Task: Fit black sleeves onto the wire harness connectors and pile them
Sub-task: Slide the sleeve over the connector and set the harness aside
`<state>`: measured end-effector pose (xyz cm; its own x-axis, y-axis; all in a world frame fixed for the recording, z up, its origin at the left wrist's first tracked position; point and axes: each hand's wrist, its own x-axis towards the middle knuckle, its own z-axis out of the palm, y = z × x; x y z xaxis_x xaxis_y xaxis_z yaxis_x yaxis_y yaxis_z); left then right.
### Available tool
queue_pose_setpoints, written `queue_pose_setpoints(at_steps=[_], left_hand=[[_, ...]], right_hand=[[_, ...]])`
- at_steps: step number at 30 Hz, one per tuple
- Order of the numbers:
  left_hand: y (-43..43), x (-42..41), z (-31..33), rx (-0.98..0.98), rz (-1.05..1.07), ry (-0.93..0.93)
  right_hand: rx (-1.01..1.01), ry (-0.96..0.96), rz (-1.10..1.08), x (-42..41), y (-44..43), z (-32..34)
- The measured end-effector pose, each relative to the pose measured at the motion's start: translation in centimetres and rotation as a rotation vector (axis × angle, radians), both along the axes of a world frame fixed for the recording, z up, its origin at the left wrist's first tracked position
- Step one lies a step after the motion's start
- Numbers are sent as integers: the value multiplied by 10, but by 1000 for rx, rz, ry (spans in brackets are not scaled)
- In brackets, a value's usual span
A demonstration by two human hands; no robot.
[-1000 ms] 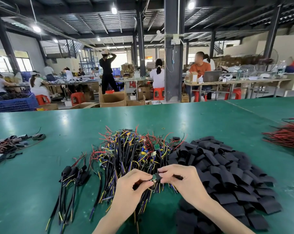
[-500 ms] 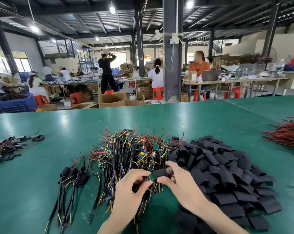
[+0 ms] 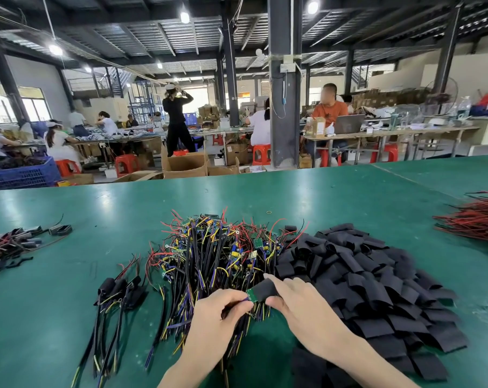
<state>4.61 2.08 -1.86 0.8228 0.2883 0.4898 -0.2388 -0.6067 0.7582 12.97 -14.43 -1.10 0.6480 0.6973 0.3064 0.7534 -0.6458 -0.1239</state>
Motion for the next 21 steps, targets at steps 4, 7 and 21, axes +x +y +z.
queue_pose_setpoints(at_steps=[4,7,21], left_hand=[[1,0,-3,113,-2,-39],[2,0,-5,226,-9,-41],[7,-5,14,395,33,-61]], right_hand=[[117,157,35,-8,4,-4],[155,185,38,-13,8,-7],[175,-30,3,0,5,-8]])
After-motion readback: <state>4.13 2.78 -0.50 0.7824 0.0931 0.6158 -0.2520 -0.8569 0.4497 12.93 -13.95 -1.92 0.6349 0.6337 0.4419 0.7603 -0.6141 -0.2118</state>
